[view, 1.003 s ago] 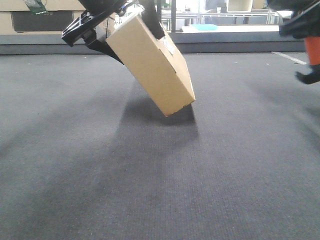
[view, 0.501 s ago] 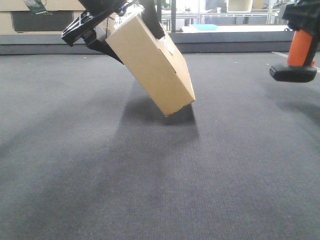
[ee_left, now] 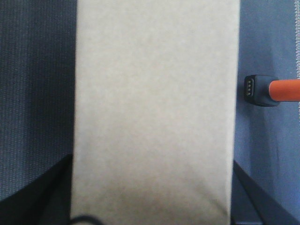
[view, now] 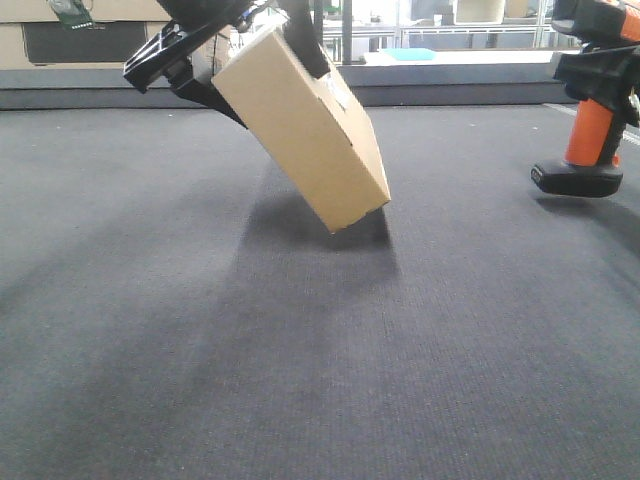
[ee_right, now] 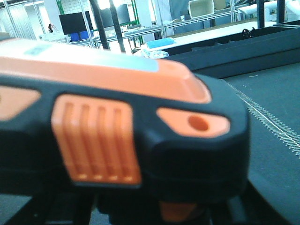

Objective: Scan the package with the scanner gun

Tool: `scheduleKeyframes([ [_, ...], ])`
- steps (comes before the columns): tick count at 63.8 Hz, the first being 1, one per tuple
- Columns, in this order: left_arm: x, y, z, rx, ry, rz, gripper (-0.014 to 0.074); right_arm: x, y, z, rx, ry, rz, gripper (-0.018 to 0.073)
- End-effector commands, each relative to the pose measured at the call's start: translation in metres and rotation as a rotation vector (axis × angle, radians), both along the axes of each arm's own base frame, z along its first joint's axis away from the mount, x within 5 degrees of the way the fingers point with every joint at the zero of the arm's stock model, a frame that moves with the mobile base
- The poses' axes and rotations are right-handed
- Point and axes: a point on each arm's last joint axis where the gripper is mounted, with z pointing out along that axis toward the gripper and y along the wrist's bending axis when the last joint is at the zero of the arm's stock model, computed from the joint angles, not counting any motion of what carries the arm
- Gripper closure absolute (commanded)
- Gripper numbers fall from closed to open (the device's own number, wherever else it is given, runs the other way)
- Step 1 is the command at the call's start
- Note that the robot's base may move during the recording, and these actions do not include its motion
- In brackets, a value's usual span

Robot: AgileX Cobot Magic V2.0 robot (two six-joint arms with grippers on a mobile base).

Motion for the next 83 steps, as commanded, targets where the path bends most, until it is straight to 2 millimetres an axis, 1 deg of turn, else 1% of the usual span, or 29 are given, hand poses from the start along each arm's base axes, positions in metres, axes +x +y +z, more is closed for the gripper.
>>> scheduleKeyframes([
  [1, -0.001, -0.004, 0.006, -0.021, -0.023, -0.002, 0.0708, 0.0, 0.0, 0.012, -0.014, -0.094, -0.01, 0.0721],
  [25, -0.001, -0.004, 0.006, -0.021, -0.023, -0.002, 0.0708, 0.002, 0.001, 0.002, -0.019, -0.062, 0.002, 0.0721],
  [30, -0.001, -0.004, 0.006, -0.021, -0.023, -0.002, 0.0708, 0.002, 0.0, 0.002, -0.022, -0.071, 0.0, 0.0689],
  [36, -0.001, -0.004, 0.006, -0.021, -0.023, -0.002, 0.0708, 0.002, 0.0, 0.002, -0.023, -0.073, 0.0, 0.0551],
  [43, -0.001, -0.004, 0.006, -0.021, -0.023, -0.002, 0.0708, 0.002, 0.0, 0.002, -0.023, -0.073, 0.0, 0.0315],
  [45, -0.001, -0.004, 0.006, -0.021, -0.023, -0.002, 0.0708, 0.002, 0.001, 0.002, -0.023, -0.073, 0.001, 0.0262],
  [50, -0.001, -0.004, 0.006, -0.021, -0.023, -0.002, 0.0708, 0.002, 0.001, 0.002, -0.027, -0.073, 0.008, 0.0155],
  [55, -0.001, -0.004, 0.006, -0.021, -0.023, -0.002, 0.0708, 0.003, 0.007, 0.003, -0.061, -0.074, 0.07, 0.0057],
  [61, -0.001, -0.003, 0.006, -0.018, -0.024, -0.002, 0.0708, 0.003, 0.009, 0.001, -0.068, -0.057, 0.091, -0.0006],
  [66, -0.001, -0.003, 0.006, -0.018, -0.024, -0.002, 0.0708, 0.003, 0.007, -0.002, -0.051, -0.02, 0.076, -0.0001],
  [83, -0.001, -0.003, 0.006, -0.018, -0.024, -0.002, 0.0708, 0.001, 0.006, -0.005, -0.043, -0.012, 0.061, -0.0001],
])
